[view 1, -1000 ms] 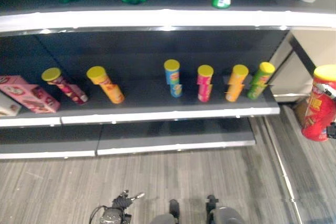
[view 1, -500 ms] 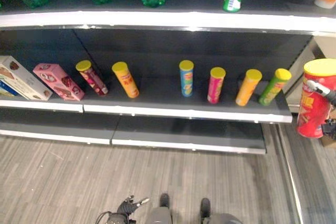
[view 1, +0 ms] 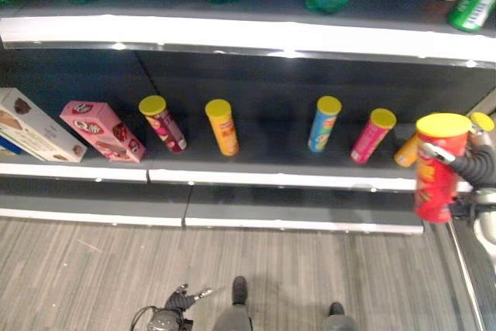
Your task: Put the goods on the table back onto the shelves and tidy them up.
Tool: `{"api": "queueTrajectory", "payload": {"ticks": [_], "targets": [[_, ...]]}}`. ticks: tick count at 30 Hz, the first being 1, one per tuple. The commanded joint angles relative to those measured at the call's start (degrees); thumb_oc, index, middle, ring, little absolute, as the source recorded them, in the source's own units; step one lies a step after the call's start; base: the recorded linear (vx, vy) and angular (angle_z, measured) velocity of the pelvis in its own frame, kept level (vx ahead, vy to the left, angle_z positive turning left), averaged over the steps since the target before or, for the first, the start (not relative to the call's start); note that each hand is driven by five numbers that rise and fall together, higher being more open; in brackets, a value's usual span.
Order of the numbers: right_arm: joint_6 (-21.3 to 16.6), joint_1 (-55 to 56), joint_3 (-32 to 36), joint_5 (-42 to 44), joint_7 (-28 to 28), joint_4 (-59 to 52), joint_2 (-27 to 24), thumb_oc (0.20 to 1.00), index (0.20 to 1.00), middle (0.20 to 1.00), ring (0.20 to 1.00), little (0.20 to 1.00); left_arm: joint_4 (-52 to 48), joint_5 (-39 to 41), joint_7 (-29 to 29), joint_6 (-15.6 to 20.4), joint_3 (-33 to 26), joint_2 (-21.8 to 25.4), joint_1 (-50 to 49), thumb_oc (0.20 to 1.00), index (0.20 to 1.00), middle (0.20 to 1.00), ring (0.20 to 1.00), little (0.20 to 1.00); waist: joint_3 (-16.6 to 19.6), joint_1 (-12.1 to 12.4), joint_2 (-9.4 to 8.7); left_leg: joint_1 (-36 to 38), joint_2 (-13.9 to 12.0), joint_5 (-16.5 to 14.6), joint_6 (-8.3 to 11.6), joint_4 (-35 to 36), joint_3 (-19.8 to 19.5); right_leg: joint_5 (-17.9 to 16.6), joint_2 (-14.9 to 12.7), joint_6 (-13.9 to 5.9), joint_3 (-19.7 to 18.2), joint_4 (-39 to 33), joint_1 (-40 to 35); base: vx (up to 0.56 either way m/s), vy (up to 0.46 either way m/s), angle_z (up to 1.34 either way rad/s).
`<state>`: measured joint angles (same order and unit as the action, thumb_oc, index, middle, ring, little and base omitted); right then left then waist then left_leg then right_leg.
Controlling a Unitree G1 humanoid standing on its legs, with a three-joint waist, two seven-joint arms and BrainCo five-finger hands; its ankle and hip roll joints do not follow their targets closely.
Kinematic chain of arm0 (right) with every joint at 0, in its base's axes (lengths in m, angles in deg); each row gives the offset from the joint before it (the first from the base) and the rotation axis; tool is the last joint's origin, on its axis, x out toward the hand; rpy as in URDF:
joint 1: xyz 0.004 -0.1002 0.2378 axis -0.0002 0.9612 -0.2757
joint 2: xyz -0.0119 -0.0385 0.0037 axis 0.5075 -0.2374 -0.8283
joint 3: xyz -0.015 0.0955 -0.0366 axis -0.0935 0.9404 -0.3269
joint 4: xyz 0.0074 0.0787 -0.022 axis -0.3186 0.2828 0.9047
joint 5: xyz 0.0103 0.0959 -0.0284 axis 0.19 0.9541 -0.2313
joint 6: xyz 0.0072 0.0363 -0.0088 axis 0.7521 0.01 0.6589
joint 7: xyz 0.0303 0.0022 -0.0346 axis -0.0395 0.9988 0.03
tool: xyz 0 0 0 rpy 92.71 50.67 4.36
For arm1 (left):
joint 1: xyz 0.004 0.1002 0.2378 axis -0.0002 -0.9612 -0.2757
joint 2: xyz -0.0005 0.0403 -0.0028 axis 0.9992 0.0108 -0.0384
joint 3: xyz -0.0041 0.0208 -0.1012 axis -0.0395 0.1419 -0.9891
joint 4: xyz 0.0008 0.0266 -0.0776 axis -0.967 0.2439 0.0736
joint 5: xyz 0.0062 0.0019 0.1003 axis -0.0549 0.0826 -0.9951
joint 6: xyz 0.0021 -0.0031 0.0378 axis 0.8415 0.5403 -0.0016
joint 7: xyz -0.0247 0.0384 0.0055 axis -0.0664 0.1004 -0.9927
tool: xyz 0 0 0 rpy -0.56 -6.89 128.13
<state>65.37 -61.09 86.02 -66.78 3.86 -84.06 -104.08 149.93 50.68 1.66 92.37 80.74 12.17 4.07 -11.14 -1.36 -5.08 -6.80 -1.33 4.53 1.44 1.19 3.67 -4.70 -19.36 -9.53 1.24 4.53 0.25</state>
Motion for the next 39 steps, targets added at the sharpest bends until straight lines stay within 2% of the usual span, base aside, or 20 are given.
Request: {"api": "queueTrajectory", "payload": {"ticks": [1, 4, 5, 7, 8, 11, 15, 22, 24, 26, 31, 36, 39], "targets": [[-2.62, -5.16, 2.26, -1.86, 1.21, 0.24, -4.87, 0.200, 0.200, 0.200, 0.200, 0.200, -1.22, -1.06, -0.78, 0.41, -1.12, 1.20, -2.50, 1.000, 1.000, 1.000, 1.000, 1.000, 2.73, 0.27, 1.06, -0.45, -6.03, -5.71, 3.01, -2.53, -0.21, 3.74, 1.22, -2.81, 0.72, 0.58, 1.58, 0.01, 0.095, -0.20], [-2.62, -5.27, 2.17, -1.88, 1.23, 0.29, -4.85, 0.200, 0.200, 0.200, 0.200, 0.200, -1.23, -1.07, -0.77, 0.41, -1.19, 1.21, -2.50, 1.000, 1.000, 1.000, 1.000, 1.000, 2.72, 0.32, 0.99, -0.45, -5.98, -5.76, 2.96, -2.57, -0.09, 3.73, 1.16, -2.85, 0.57, 0.63, 1.67, 0.02, 0.116, -0.05], [-2.66, -4.78, 1.34, -2.03, 0.58, 0.28, -4.34, 0.200, 0.200, 0.200, 0.200, 0.200, -1.39, -1.66, -0.49, 0.43, -0.99, 1.87, -1.80, 1.000, 1.000, 1.000, 1.000, 1.000, 1.91, -0.53, 2.06, 0.86, -4.32, -6.91, 2.04, -2.52, 1.33, 3.97, 4.47, -1.80, 2.85, 0.54, 4.04, 0.06, 0.265, -0.11], [-3.00, -5.76, 0.03, -0.99, 0.52, 0.82, -4.18, 0.200, 0.200, 0.200, 0.200, 0.200, -0.13, -1.91, -0.60, 0.35, -0.63, 1.80, -0.43, 1.000, 1.000, 1.000, 1.000, 1.000, 1.12, -1.43, 2.17, 1.49, -3.72, -7.14, 1.94, -2.06, 1.03, 3.77, 6.91, -1.71, 1.25, -3.77, 6.97, 0.05, 0.137, -0.27], [-2.92, -5.35, 0.34, -0.84, 0.37, 0.29, -3.97, 0.200, 0.200, 0.200, 0.200, 0.200, -0.39, -2.19, -0.63, 0.57, -0.58, 2.01, -0.33, 1.000, 1.000, 1.000, 1.000, 1.000, 1.05, -1.40, 1.88, 1.44, -3.29, -7.30, 1.90, -2.45, 0.61, 4.24, 6.89, -2.30, 0.45, -5.81, 5.72, 0.03, -0.002, -0.13], [-2.78, -4.99, -0.68, -1.07, -0.40, 0.05, -3.61, 0.200, 0.200, 0.200, 0.200, 0.200, 1.10, -2.37, -0.49, 0.64, -0.82, 1.20, 0.05, 1.000, 1.000, 1.000, 1.000, 1.000, 1.01, -1.51, 1.34, 2.30, -2.99, -7.13, 2.07, -2.16, 0.38, 4.08, 7.26, -2.12, -0.99, -5.12, 5.10, 0.05, -0.034, 0.32], [-3.21, -3.37, -3.79, -0.68, -3.47, -1.20, -2.46, 0.200, 0.200, 0.200, 0.200, 0.200, 3.57, -3.98, -0.59, 0.45, -1.01, -0.61, 0.02, 1.000, 1.000, 1.000, 1.000, 1.000, 2.53, -1.46, 1.14, 3.98, -4.53, -7.14, 3.20, -1.25, -0.09, 4.10, 7.66, -1.60, 0.67, -7.80, 1.91, 0.09, -0.104, 0.15], [-3.49, -6.71, -10.81, -1.56, -4.65, -0.61, -1.21, 0.200, 0.200, 0.200, 0.200, 0.200, 4.05, -5.40, -1.08, 0.22, 0.33, -2.09, -0.50, 1.000, 1.000, 1.000, 1.000, 1.000, 2.80, -0.51, 1.57, 4.85, -5.13, -6.60, 3.93, -0.04, -0.92, 5.05, 7.80, -1.29, 2.50, -8.37, 0.00, 0.06, -0.056, 0.13], [-3.52, -10.89, -14.09, -4.12, -3.25, -0.08, -0.92, 0.200, 0.200, 0.200, 0.200, 0.200, 4.24, -5.07, -1.66, 0.03, 1.01, -2.47, -0.36, 1.000, 1.000, 1.000, 1.000, 1.000, 1.88, 0.38, 1.90, 4.06, -5.13, -6.15, 4.17, 0.18, -1.43, 5.44, 7.69, -1.17, 2.85, -7.83, 0.50, -0.02, -0.031, 0.15], [-2.72, -17.65, -18.42, -9.82, -0.02, 0.48, -0.04, 0.200, 0.200, 0.200, 0.200, 0.200, 4.40, -4.24, -3.21, -0.27, 2.03, -2.42, 0.77, 1.000, 1.000, 1.000, 1.000, 1.000, -0.60, 1.49, 2.52, 0.28, -5.22, -5.19, 4.59, -0.44, -2.97, 5.91, 7.43, -0.83, 3.76, -6.00, 3.15, -0.10, -0.052, 0.31], [-2.58, -21.07, -20.76, -11.66, 2.22, 0.45, 2.61, 0.200, 0.200, 0.200, 0.200, 0.200, 4.30, -3.02, -4.48, -0.68, 2.73, -2.95, 0.79, 1.000, 1.000, 1.000, 1.000, 1.000, -2.12, 2.30, 3.39, -1.96, -5.14, -4.30, 4.69, -0.61, -4.01, 6.11, 7.27, -0.62, 4.91, -5.36, 4.51, -0.03, -0.011, 0.46], [-2.05, -27.22, -23.10, -15.58, 8.76, 2.89, 6.91, 0.200, 0.200, 0.200, 0.200, 0.200, 4.08, -1.35, -6.63, -0.77, 4.37, -3.80, 1.63, 1.000, 1.000, 1.000, 1.000, 1.000, -5.09, 3.73, 4.64, -4.78, -5.00, -3.46, 4.72, -0.64, -4.98, 6.15, 7.16, -0.48, 5.36, -4.15, 7.37, -0.04, -0.004, 0.09], [-1.23, -30.46, -23.30, -18.77, 12.14, 3.78, 7.54, 0.200, 0.200, 0.200, 0.200, 0.200, 2.30, -0.32, -7.76, -0.60, 5.81, -3.90, 2.41, 1.000, 1.000, 1.000, 1.000, 1.000, -6.40, 4.41, 5.69, -6.33, -4.88, -3.01, 4.76, -0.75, -5.34, 6.18, 7.01, -0.33, 5.42, -3.62, 8.94, -0.04, 0.004, 0.15]]}}
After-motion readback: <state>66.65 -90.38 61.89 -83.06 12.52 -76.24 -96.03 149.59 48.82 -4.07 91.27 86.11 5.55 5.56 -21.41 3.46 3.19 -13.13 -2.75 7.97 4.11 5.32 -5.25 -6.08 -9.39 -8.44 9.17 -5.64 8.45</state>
